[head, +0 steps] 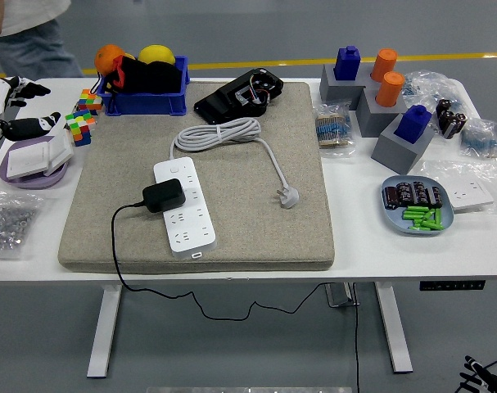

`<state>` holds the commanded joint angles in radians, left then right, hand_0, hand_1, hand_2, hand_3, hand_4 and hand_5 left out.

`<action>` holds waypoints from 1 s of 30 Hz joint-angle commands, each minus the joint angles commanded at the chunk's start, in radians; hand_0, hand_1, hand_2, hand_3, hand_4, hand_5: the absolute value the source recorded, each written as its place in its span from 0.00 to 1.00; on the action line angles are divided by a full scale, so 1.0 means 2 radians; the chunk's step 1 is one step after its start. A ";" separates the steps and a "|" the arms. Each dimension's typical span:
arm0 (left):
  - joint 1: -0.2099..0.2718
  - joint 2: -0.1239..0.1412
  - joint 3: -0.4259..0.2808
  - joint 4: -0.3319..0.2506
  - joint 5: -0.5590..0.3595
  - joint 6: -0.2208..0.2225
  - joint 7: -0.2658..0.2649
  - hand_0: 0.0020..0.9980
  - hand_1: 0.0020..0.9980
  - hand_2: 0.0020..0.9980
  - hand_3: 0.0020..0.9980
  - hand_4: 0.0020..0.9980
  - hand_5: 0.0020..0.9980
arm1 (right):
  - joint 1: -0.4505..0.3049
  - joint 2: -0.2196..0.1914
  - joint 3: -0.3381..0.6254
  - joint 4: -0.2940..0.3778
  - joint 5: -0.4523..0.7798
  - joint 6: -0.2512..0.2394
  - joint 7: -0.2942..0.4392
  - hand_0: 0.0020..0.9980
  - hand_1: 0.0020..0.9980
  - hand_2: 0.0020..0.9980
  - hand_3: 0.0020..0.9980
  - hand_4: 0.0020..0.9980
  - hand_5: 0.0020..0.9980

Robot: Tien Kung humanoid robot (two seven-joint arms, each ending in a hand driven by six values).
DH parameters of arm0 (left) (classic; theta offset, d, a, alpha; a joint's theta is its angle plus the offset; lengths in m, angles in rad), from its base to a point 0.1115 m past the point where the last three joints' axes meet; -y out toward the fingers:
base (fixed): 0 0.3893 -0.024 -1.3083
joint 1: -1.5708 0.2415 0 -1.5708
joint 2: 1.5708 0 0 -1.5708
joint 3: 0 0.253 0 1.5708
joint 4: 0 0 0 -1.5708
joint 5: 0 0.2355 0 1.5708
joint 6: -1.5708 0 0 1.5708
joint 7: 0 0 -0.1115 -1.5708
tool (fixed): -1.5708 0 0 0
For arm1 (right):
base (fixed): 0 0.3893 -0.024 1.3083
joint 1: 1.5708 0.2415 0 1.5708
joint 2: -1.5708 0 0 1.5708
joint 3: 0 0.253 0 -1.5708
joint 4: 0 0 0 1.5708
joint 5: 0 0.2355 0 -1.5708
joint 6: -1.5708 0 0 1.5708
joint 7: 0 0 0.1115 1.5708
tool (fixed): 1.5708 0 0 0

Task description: Press the white button,pick up the black plug,place it near the board,insert it into the board

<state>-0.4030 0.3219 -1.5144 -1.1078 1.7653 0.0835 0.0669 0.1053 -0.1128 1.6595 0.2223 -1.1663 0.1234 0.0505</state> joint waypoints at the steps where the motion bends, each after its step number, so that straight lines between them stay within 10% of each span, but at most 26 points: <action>1: 0.003 0.000 -0.003 -0.003 0.001 0.000 0.000 0.83 0.86 0.82 0.69 0.80 0.00 | 0.000 0.000 0.000 0.000 0.000 0.000 0.000 0.79 0.69 0.64 0.62 0.73 0.46; 30: 0.045 -0.022 -0.058 -0.031 0.013 -0.010 0.005 0.83 0.85 0.79 0.68 0.77 0.00 | 0.002 -0.003 -0.004 -0.002 -0.002 -0.002 -0.002 0.80 0.69 0.64 0.62 0.73 0.46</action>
<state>-0.3127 0.2786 -1.6302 -1.1705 1.7909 0.0642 0.0766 0.1102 -0.1186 1.6516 0.2183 -1.1697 0.1194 0.0474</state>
